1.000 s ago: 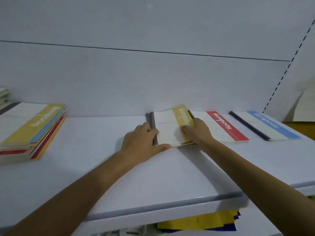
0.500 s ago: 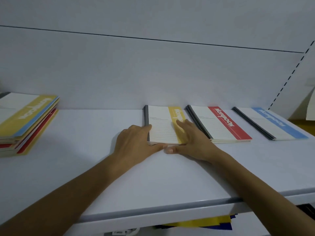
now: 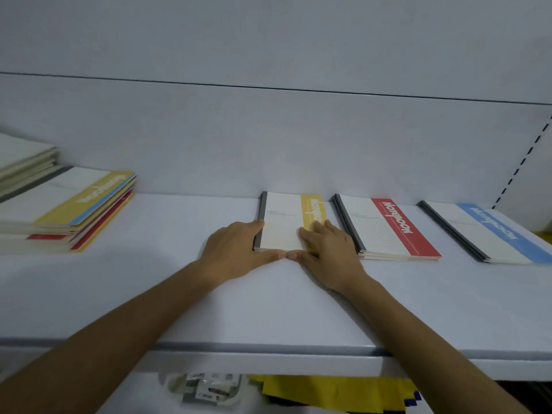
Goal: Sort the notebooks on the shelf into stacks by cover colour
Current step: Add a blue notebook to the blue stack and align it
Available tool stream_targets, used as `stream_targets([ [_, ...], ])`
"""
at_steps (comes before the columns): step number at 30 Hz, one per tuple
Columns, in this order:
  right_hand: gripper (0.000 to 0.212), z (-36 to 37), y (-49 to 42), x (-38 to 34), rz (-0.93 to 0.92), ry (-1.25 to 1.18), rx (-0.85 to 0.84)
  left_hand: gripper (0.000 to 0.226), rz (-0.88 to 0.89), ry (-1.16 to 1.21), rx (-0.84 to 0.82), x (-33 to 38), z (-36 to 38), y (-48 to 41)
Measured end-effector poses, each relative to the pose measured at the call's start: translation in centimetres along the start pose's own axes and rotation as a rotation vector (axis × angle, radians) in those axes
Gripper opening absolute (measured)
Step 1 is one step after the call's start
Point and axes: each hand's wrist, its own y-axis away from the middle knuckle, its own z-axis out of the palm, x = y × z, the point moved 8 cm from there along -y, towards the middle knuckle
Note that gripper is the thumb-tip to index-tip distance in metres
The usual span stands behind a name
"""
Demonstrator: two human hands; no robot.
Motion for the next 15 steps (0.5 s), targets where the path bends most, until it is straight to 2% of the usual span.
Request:
stream_targets([
  [3, 0.087, 0.1, 0.3, -0.4, -0.001, 0.023, -0.019, 0.073, -0.043, 0.039, -0.04, 0.2, 0.1, 0.4],
  [7, 0.068, -0.5, 0.8, -0.6, 0.016, -0.015, -0.055, 0.076, -0.102, 0.122, -0.019, 0.5, 0.2, 1.7],
  [10, 0.073, -2.5, 1.3, -1.3, 0.02, -0.105, 0.076, 0.08, -0.155, 0.067, 0.008, -0.1, -0.7, 3.7],
  [12, 0.067, -3.2, 1.4, -2.5, -0.029, -0.108, 0.124, 0.071, -0.175, 0.072, 0.039, -1.2, -2.2, 5.1],
  [15, 0.053, -2.9, 1.2, -6.0, -0.117, -0.126, 0.105, 0.051, -0.242, 0.173, 0.138, -3.8, -5.2, 7.4],
])
